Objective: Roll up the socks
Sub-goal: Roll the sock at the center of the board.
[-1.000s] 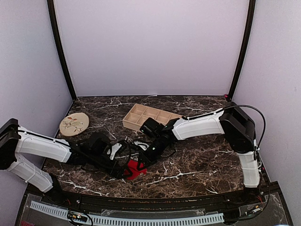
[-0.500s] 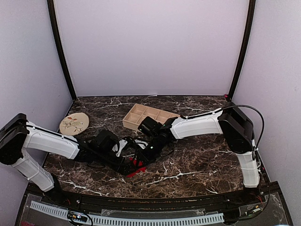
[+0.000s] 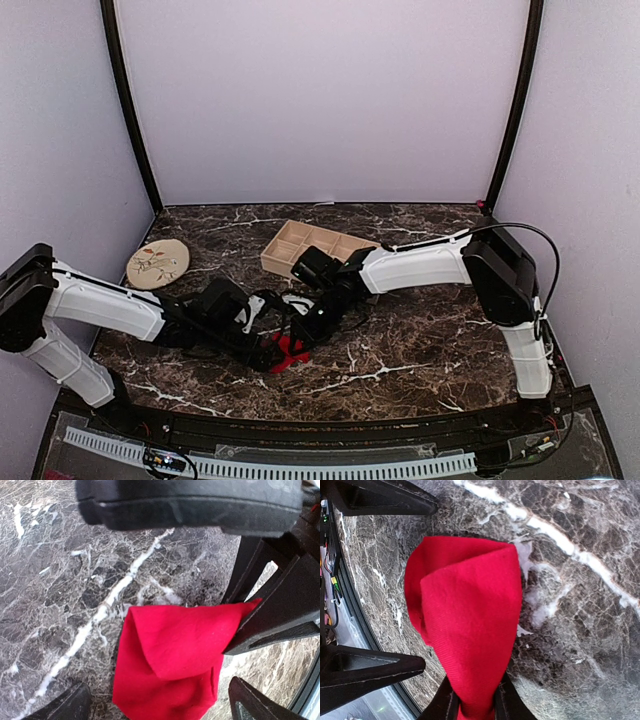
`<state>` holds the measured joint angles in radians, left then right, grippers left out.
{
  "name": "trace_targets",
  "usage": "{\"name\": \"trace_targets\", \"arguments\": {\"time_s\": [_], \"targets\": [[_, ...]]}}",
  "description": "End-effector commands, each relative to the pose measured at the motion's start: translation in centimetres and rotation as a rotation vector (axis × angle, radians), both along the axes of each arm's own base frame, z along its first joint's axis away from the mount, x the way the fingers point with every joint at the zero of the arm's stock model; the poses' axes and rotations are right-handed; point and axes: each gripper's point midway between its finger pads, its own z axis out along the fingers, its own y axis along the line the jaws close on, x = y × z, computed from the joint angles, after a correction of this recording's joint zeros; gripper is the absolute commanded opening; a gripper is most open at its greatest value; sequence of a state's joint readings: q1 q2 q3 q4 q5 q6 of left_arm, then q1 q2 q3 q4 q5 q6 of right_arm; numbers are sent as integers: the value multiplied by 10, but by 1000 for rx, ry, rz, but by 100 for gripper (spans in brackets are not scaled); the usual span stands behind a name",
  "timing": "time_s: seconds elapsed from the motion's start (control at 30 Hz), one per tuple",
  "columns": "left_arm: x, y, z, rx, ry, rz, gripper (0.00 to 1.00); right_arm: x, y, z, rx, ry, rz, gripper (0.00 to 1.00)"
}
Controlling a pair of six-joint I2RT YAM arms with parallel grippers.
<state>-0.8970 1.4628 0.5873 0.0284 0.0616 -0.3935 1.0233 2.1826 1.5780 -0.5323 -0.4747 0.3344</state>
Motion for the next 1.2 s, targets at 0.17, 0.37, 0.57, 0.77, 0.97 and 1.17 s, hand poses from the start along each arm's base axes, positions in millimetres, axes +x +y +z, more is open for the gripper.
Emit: {"name": "trace_targets", "arguments": {"time_s": [0.17,0.37,0.57,0.77,0.97,1.17], "targets": [[-56,16,-70,95,360,-18,98,-2,3,-4,-13,-8,10,17],[-68,18,-83,51,430,14,64,0,3,-1,-12,-20,5,16],[-75,31,-86,69,445,57,50,2,0,-3,-21,-27,-7,16],[-84,41,-86,56,448,73,43,4,-1,-3,-19,-38,-22,17],[-89,38,-92,28,478,71,16,3,-1,-3,-28,-54,-10,17],[-79,26,-86,-12,453,52,8,-10,-1,-9,-68,-80,54,17]]}}
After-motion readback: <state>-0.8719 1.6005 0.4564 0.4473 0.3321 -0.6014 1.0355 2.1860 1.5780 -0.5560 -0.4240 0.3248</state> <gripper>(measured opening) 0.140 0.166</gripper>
